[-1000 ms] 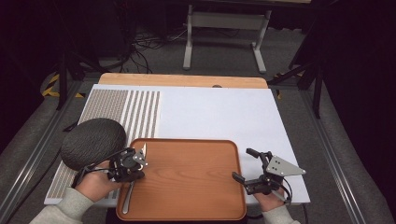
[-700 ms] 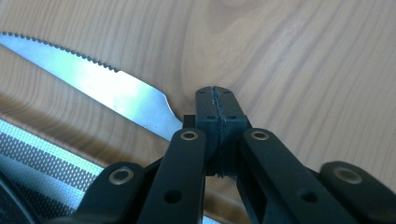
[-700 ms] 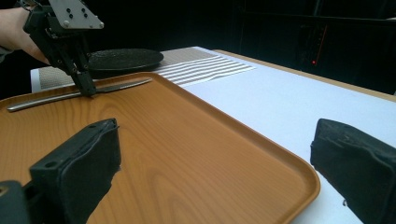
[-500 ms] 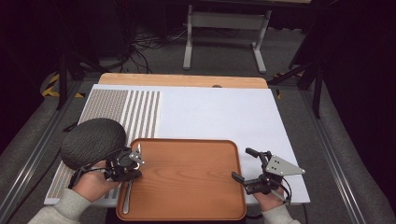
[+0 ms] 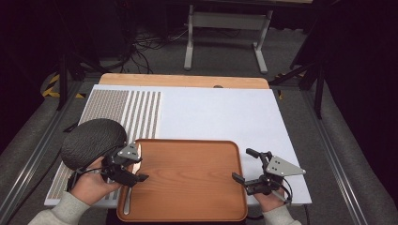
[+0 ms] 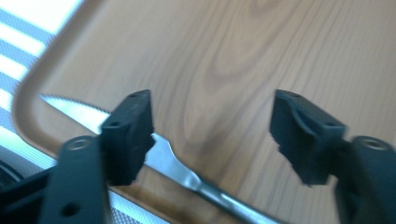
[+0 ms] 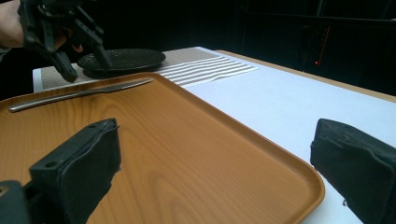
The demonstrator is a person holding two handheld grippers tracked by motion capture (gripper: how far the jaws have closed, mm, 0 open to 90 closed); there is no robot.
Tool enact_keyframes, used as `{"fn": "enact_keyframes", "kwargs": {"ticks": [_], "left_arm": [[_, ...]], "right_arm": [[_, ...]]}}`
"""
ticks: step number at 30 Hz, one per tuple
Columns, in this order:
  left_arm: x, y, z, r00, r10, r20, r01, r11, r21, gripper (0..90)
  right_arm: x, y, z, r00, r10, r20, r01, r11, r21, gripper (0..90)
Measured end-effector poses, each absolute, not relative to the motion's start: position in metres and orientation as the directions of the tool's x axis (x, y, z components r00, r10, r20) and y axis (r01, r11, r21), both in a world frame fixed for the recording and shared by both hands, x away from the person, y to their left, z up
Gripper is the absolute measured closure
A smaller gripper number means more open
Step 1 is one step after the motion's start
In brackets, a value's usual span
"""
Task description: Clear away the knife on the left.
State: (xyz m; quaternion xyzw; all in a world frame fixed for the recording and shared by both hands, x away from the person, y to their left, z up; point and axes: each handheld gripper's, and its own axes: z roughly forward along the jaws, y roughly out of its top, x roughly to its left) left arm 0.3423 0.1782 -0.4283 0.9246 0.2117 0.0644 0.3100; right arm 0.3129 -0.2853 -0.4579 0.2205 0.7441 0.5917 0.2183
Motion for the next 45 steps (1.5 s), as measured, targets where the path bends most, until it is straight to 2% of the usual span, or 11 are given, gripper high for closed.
{"fn": "enact_keyframes", "kwargs": {"ticks": [1,8,13,21,29,35,45], "left_arm": [[0.340,0.181,-0.425,0.899,0.438,0.001,0.337,-0.693,0.637,23.0],[0.333,0.194,-0.419,0.900,0.434,-0.021,0.299,-0.583,0.755,11.1],[0.327,0.206,-0.418,0.892,0.452,0.001,0.245,-0.483,0.841,4.7],[0.315,0.223,-0.429,0.881,0.473,0.011,0.155,-0.311,0.938,3.6],[0.309,0.235,-0.446,0.875,0.483,-0.007,0.120,-0.203,0.972,2.7],[0.306,0.242,-0.462,0.868,0.496,-0.017,0.126,-0.187,0.974,2.6],[0.303,0.250,-0.475,0.836,0.548,0.026,0.084,-0.175,0.981,0.7]], "right_arm": [[0.313,-0.285,-0.458,-0.807,0.587,-0.063,0.071,0.203,0.977,2.1],[0.314,-0.285,-0.458,-0.809,0.585,-0.062,0.070,0.201,0.977,2.1],[0.314,-0.284,-0.458,-0.809,0.585,-0.059,0.072,0.198,0.978,2.1],[0.313,-0.284,-0.458,-0.810,0.584,-0.057,0.073,0.197,0.978,2.1],[0.314,-0.285,-0.459,-0.813,0.581,-0.053,0.074,0.193,0.978,2.1],[0.313,-0.285,-0.459,-0.814,0.578,-0.050,0.074,0.189,0.979,2.1],[0.313,-0.286,-0.460,-0.817,0.575,-0.041,0.080,0.184,0.980,2.0]]}}
